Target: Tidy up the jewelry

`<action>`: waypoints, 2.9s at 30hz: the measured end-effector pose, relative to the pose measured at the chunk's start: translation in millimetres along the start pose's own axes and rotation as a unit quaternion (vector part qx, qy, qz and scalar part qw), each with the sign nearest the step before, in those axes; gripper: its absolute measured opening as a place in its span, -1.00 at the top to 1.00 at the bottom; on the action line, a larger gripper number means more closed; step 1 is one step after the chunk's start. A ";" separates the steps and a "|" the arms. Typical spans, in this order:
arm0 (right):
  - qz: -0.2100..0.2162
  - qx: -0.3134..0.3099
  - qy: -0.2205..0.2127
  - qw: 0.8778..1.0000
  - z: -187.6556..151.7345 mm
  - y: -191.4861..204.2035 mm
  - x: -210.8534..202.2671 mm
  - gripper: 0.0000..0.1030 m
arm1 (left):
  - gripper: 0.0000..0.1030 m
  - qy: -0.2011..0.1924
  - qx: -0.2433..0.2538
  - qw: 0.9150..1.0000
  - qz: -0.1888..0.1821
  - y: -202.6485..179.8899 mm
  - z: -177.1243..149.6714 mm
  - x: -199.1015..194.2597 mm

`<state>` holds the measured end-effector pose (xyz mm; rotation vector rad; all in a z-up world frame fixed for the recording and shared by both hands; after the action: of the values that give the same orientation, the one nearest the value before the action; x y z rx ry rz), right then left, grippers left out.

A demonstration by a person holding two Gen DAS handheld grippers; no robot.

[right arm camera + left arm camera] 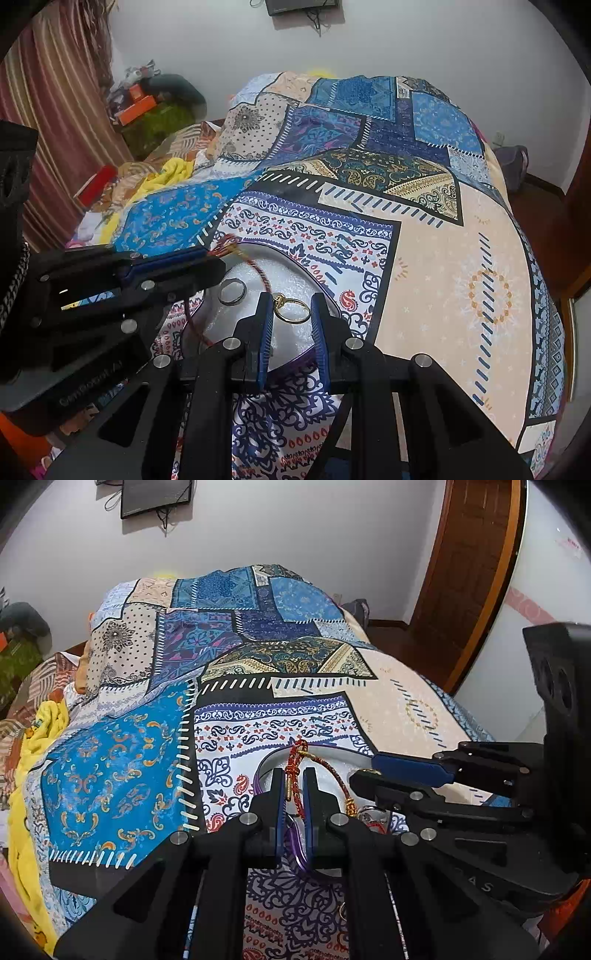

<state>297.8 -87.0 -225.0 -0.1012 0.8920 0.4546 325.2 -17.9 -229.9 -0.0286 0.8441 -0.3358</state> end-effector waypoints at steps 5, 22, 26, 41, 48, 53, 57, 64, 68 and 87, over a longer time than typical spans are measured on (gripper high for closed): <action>0.012 0.002 0.014 1.000 -3.9 2.4 1.5 0.63 | 0.77 0.008 0.003 1.000 0.006 -0.2 -3.5 0.1; -0.018 -0.011 -0.022 1.000 0.7 4.6 -34.9 0.32 | 0.24 -0.026 -0.027 0.999 0.024 18.6 -3.6 -49.2; -0.022 -0.014 -0.035 0.999 1.3 6.8 -48.4 0.26 | 0.24 -0.026 -0.019 0.999 0.027 14.3 -10.4 -61.4; -0.017 -0.012 -0.017 1.000 -29.1 10.8 -61.5 0.26 | 0.12 -0.003 0.000 0.999 0.032 -0.6 -43.6 -77.6; -0.008 -0.009 0.011 1.000 -49.7 12.2 -50.9 0.26 | 0.12 0.033 -0.015 0.999 0.003 -9.0 -68.9 -61.8; -0.007 0.003 0.022 1.000 -60.1 4.5 -49.2 0.26 | 0.12 0.058 -0.003 0.998 -0.019 -28.7 -84.3 -47.1; -0.009 0.015 0.029 0.999 -65.3 -5.0 -47.9 0.26 | 0.12 0.073 0.013 0.997 -0.025 -42.6 -95.2 -35.7; -0.007 0.026 0.039 0.999 -75.9 -11.9 -44.7 0.26 | 0.18 0.082 -0.003 0.996 -0.047 -47.6 -103.2 -20.1; -0.004 0.027 0.043 0.999 -78.7 -11.8 -43.6 0.26 | 0.43 0.078 -0.024 0.996 -0.048 -41.0 -103.2 -17.2; 0.007 -0.034 0.046 0.998 -64.6 33.1 -27.5 0.26 | 0.88 0.003 -0.037 0.999 -0.016 -5.9 -76.5 -63.3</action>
<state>221.9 -84.0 -241.1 -0.1792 0.9678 0.4959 228.2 3.9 -233.9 -0.1103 0.8622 -0.3352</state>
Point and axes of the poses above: each gripper's, at about its wrist camera, not at the fingertips, and x roughly the way its jaws point, y to its left, z to its top, the point moved 8 cm from there along x, roughly the way its jaws point, and after that the axes turned 5 degrees about -z, right-handed, at the moved point
